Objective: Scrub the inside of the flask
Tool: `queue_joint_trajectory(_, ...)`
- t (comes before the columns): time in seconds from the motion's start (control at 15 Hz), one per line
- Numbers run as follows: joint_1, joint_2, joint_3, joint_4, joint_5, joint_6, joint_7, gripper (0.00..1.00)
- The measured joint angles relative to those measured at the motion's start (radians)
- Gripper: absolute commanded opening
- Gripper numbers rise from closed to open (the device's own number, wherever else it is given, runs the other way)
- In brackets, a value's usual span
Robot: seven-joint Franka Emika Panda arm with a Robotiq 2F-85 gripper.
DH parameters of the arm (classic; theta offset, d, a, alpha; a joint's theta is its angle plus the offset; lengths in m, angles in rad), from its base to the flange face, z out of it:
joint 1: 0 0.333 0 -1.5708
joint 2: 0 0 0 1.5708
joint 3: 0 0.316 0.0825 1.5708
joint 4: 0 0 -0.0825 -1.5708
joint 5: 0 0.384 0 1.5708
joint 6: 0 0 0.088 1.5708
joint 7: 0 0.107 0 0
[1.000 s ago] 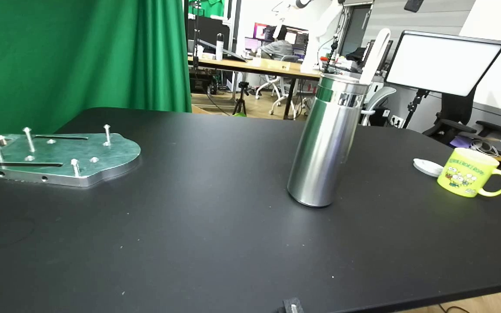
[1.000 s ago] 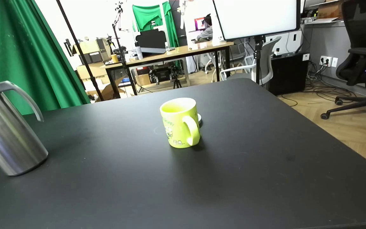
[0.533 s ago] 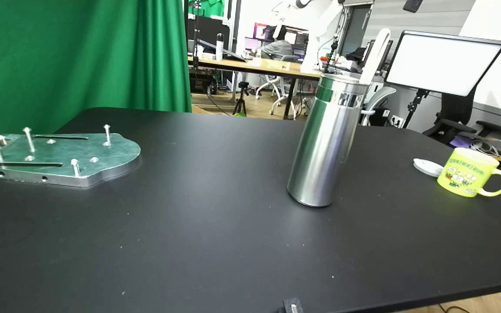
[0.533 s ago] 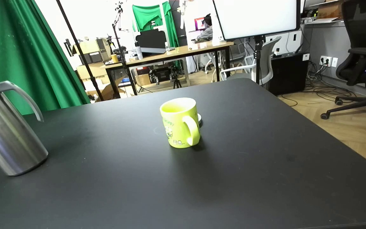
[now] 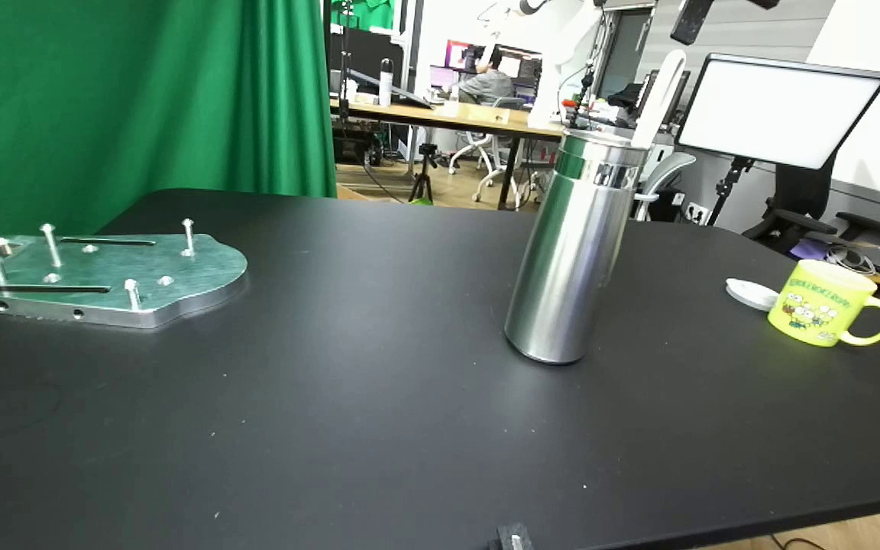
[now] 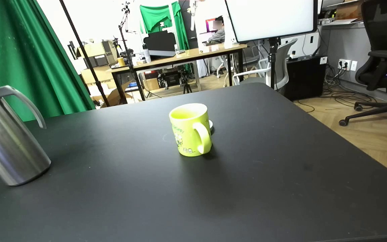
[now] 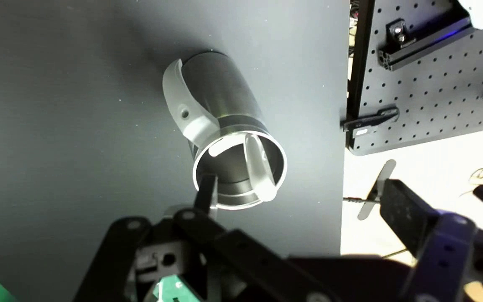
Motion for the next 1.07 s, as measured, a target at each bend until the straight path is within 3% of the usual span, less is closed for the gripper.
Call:
queue_joint_trajectory(0.47,-0.001,0.043,0.035,0.005,-0.020,-0.002,-0.373,1.00)
queue_joint_trajectory(1.07,-0.010,0.063,0.063,0.029,-0.045,-0.032,-0.383,1.00)
